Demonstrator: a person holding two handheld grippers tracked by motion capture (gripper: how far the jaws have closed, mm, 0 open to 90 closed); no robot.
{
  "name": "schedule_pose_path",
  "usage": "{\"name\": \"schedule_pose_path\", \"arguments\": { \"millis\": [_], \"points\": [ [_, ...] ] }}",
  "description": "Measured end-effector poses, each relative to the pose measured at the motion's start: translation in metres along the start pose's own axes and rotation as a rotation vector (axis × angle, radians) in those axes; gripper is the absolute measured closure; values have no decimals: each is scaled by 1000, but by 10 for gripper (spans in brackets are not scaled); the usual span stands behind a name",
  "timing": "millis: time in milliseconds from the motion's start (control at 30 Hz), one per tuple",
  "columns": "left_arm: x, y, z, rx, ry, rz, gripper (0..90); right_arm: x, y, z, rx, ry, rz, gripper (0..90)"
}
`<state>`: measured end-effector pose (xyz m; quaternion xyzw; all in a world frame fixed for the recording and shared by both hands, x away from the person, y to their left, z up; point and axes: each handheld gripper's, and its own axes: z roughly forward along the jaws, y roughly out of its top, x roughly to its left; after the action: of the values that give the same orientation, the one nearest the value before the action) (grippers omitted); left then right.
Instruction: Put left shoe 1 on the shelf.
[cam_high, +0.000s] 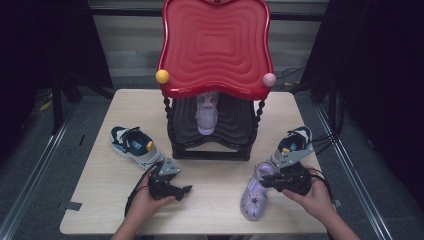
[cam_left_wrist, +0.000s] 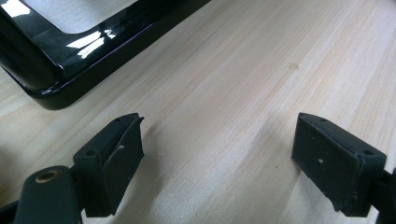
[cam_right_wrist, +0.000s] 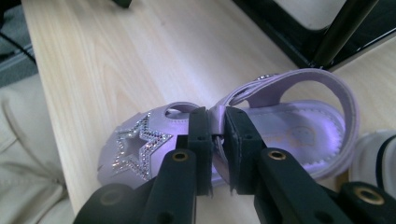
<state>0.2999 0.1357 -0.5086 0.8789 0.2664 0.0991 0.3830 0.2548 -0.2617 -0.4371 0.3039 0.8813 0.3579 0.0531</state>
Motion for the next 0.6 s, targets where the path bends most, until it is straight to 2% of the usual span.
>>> {"name": "schedule_pose_path", "arguments": {
  "millis": [133,167,367,400,500,600],
  "points": [
    [0,0,0,0,0,0,157,-3,8,5,-46,17,54,837],
    [0,0,0,0,0,0,157,-3,10,7,-55,14,55,836],
    [0,0,0,0,0,0,157,-4,12,19,-22,-5,80,822],
    [0,0,0,0,0,0,157,-5,10,17,-17,-12,72,822],
    [0,0,0,0,0,0,157,-5,4,10,-14,-10,106,814],
    [0,0,0,0,0,0,157,-4,-3,3,-3,-42,101,795]
  ]
}}
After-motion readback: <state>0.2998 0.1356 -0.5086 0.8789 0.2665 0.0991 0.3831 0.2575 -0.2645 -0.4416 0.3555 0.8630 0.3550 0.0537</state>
